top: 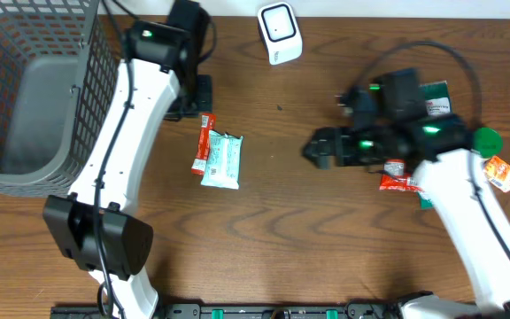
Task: Scan the item barcode
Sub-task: 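Move both grippers to the white-green wipes packet in the middle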
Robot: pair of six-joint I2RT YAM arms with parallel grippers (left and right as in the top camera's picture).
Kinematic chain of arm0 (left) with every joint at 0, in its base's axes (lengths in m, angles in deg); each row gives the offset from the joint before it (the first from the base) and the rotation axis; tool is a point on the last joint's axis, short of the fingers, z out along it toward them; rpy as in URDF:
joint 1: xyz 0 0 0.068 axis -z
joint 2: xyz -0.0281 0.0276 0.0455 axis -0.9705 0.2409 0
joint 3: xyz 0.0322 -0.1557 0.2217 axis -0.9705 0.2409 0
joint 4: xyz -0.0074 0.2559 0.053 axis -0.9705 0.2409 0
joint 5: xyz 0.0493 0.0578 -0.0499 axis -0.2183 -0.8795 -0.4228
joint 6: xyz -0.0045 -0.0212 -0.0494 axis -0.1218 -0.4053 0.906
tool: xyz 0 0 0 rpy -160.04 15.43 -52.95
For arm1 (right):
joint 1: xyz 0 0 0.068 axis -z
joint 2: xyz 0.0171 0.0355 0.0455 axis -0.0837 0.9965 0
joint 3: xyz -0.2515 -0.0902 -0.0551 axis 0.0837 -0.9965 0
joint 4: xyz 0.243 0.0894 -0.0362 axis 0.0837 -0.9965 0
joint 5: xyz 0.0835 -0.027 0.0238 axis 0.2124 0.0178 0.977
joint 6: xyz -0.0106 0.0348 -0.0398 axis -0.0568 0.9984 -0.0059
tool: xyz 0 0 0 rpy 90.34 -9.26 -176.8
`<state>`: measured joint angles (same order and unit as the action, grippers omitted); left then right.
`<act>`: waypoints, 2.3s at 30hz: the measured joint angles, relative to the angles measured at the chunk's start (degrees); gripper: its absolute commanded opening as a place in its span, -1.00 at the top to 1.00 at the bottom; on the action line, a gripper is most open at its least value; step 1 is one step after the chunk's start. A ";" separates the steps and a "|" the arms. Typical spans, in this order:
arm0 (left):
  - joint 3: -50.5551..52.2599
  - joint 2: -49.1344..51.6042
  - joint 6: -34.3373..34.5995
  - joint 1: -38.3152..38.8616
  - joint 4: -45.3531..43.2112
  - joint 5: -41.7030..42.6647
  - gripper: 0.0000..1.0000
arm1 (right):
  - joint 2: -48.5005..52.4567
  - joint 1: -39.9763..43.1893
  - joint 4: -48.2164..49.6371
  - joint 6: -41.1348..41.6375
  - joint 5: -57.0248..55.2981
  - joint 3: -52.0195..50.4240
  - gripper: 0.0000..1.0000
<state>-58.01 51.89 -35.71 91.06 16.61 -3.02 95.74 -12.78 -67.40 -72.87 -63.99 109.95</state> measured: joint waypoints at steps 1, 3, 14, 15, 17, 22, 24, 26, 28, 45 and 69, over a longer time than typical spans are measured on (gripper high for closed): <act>0.00 -0.04 -0.13 -0.57 0.35 -0.09 0.86 | 1.62 -2.29 1.90 1.18 -0.20 0.00 -0.96; 0.22 -0.15 -0.83 -1.36 0.74 -0.28 0.86 | 4.24 -5.29 5.09 2.93 -0.59 0.00 -0.98; 11.04 -0.33 -6.34 -3.50 -7.96 6.32 0.85 | 17.03 -13.44 18.47 7.19 -1.18 -0.02 -0.75; 12.50 -0.33 -6.93 -4.04 -9.29 7.67 0.86 | 17.70 -13.60 19.34 7.72 -1.29 -0.02 -0.69; 15.96 -0.35 -7.65 -5.20 -12.70 10.43 0.85 | 19.26 -13.77 21.24 8.72 -1.38 -0.02 -0.60; 24.48 -0.37 -8.92 -6.62 -21.11 16.02 0.85 | 23.54 -13.84 25.49 9.92 -1.18 -0.02 -0.33; 27.89 -0.37 -9.46 -6.60 -24.33 17.97 0.85 | 24.96 -13.84 27.08 10.25 -1.03 -0.02 -0.22; 31.58 -0.37 -9.88 -6.47 -27.93 19.61 0.85 | 26.38 -13.84 29.14 10.45 -0.59 -0.04 -0.18; 35.15 -0.37 -10.12 -6.32 -31.21 20.55 0.85 | 27.65 -13.84 31.71 10.62 0.44 -0.04 -0.18; 46.75 -0.37 -10.12 -6.29 -46.01 22.08 0.85 | 36.35 -14.16 39.60 10.97 6.73 -0.07 0.06; 46.75 -0.37 -10.12 -2.03 -46.75 20.28 0.78 | 38.18 -15.28 45.09 10.03 7.15 -1.03 0.70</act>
<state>-11.25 51.52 -45.83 89.03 -30.15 17.26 133.92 -28.06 -22.31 -62.84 -56.85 108.92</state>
